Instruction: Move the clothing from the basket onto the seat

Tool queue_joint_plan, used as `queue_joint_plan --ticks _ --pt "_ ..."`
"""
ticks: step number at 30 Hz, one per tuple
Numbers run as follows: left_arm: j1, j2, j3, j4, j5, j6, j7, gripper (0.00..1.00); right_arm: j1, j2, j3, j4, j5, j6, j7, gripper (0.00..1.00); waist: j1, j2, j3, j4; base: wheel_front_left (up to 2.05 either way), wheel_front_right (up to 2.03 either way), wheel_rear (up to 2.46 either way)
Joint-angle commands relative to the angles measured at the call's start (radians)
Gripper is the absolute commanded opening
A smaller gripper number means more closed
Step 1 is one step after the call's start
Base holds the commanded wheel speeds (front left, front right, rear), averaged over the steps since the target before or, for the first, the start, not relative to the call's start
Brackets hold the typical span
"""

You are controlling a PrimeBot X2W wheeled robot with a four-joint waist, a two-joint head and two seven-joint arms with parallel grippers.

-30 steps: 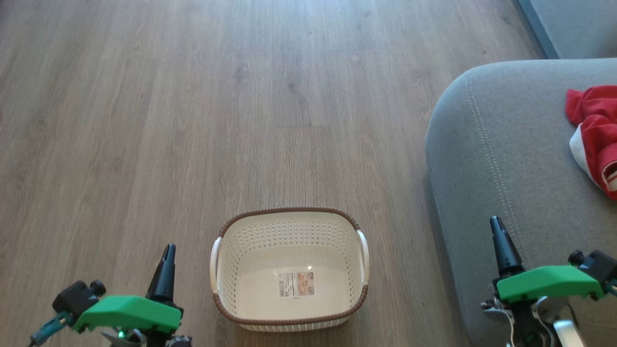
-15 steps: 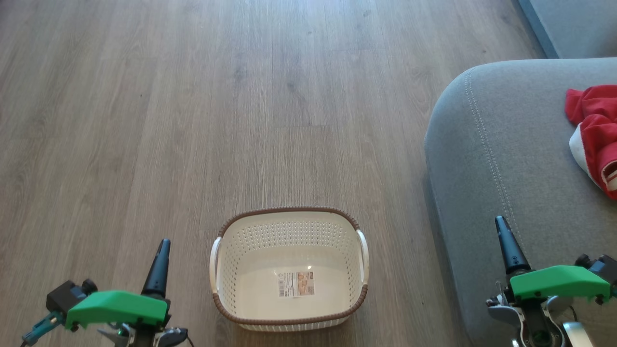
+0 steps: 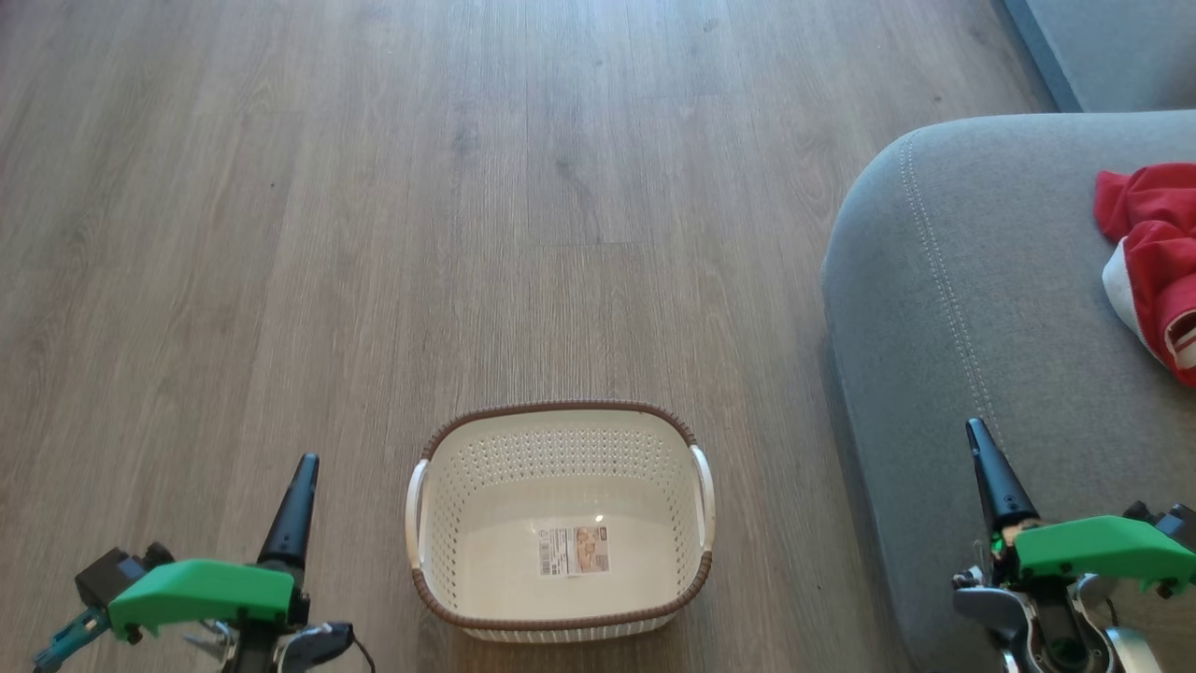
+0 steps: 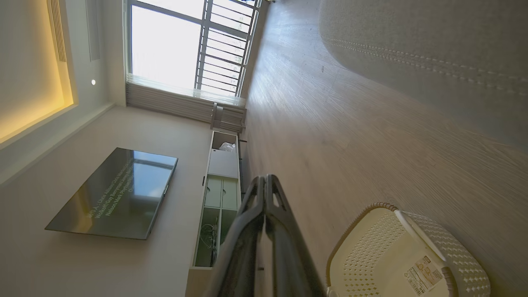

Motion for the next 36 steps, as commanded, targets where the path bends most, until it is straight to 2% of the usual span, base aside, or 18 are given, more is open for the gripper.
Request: queue_joint_plan --ticks 1,22,36 --pt "-0.067 0.012 0.033 -0.024 -0.028 -0.011 0.008 0.0 -0.062 -0.01 0.008 -0.039 0.029 0.0 0.012 0.0 0.0 -0.0001 0.0 0.0 0.0 0.0 0.0" --pt "-0.101 0.01 0.083 0.0 -0.261 -0.04 0.074 0.0 -0.073 -0.007 -0.023 -0.041 0.265 0.0 0.078 0.0 -0.0001 -0.0001 0.001 -0.002 0.0 0.0 0.0" --pt "-0.101 0.006 0.088 0.0 -0.257 -0.04 0.077 0.0 -0.074 -0.005 -0.027 -0.041 0.262 0.0 0.08 0.0 -0.0001 -0.0001 0.001 -0.002 0.0 0.0 0.0"
